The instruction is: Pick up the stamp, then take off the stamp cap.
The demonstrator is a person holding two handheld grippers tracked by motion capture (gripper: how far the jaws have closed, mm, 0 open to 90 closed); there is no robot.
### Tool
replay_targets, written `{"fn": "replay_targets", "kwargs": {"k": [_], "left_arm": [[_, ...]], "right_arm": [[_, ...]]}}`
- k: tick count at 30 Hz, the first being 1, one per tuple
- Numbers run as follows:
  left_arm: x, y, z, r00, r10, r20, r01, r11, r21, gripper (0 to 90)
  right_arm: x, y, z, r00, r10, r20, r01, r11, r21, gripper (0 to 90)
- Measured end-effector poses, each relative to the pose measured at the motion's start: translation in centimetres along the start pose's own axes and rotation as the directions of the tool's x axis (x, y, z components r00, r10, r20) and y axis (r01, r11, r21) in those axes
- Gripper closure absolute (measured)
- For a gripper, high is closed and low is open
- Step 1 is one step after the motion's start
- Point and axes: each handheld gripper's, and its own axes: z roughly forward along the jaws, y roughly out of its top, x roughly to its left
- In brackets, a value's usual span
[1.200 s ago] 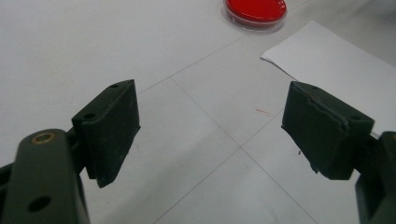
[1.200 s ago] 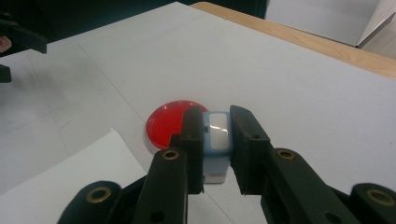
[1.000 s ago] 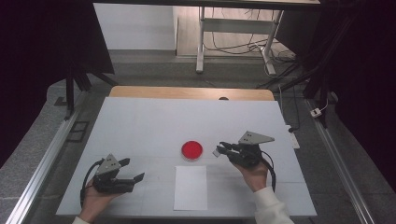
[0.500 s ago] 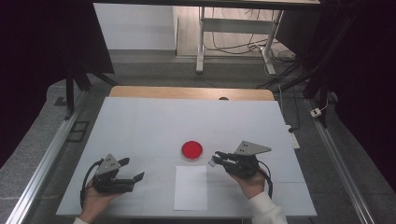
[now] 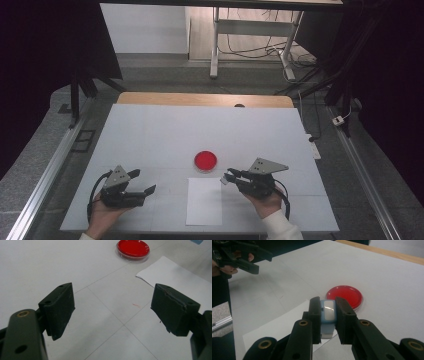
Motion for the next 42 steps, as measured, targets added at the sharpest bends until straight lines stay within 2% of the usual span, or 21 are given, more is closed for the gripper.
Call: {"fn": "replay_targets", "kwargs": {"k": [6,21,28,33,42], "left_arm": [[-0.1,0.0,-0.1,1.0000,0.003,-0.002,-0.003,1.0000,-0.002,18.7],[-0.8,0.5,-0.2,0.9999,0.016,0.000,-0.016,0.9997,-0.017,18.7],[-1.5,0.8,-0.2,0.9997,0.024,0.007,-0.024,0.9994,-0.026,18.8],[-2.1,1.2,0.1,0.9996,0.027,0.012,-0.027,0.9995,-0.019,18.8],[-3.3,2.0,0.9,0.9982,0.054,0.026,-0.054,0.9985,-0.012,19.4]], "right_arm": [[0.5,0.0,0.5,0.9999,-0.014,-0.010,0.014,1.000,0.015,75.5],[0.3,0.2,0.1,1.0000,0.003,-0.004,-0.003,1.000,-0.018,75.5],[0.4,0.1,0.3,1.0000,-0.004,-0.007,0.004,1.000,-0.014,75.5],[0.4,-0.2,0.3,0.9999,0.008,-0.007,-0.008,1.000,-0.019,75.5],[0.3,-0.4,0.6,0.9997,0.021,-0.009,-0.021,0.999,-0.030,75.5]]}}
